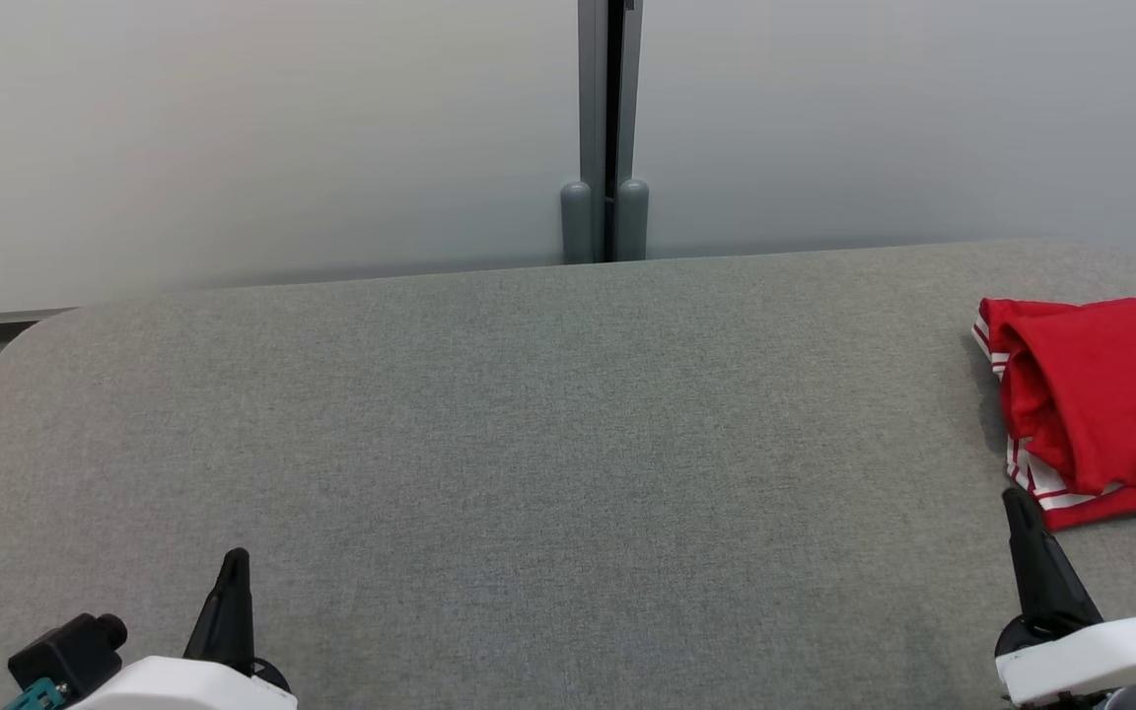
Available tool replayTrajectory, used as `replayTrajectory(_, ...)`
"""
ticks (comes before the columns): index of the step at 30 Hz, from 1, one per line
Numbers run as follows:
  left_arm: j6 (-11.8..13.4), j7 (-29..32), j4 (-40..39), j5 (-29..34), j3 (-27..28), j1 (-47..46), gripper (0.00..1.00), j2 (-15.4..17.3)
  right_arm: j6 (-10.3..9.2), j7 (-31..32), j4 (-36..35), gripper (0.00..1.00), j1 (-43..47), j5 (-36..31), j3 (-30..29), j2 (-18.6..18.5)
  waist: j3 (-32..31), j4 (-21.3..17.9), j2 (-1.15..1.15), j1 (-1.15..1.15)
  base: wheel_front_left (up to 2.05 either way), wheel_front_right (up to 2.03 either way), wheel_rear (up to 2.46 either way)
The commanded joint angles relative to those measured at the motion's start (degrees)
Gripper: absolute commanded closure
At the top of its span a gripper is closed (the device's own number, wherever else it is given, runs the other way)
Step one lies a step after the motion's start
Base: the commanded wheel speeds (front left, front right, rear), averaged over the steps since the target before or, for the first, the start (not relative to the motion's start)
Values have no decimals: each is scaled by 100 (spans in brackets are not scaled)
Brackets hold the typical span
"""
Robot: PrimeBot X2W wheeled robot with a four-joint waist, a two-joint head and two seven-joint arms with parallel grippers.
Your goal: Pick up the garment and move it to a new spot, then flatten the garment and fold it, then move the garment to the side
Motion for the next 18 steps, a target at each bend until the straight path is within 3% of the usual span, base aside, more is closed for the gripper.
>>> replayTrajectory(1, -70, 22, -41, -179, 90, -211, 100, 14, -2, 25, -35, 100, -177, 189, -46, -14, 2, 0, 0, 0, 0, 0, 0)
replayTrajectory(18, -385, 279, 111, -1283, 400, -431, 100, -163, -3, 123, 196, 100, -370, 1409, -186, 87, 32, 2, 0, 0, 0, 0, 0)
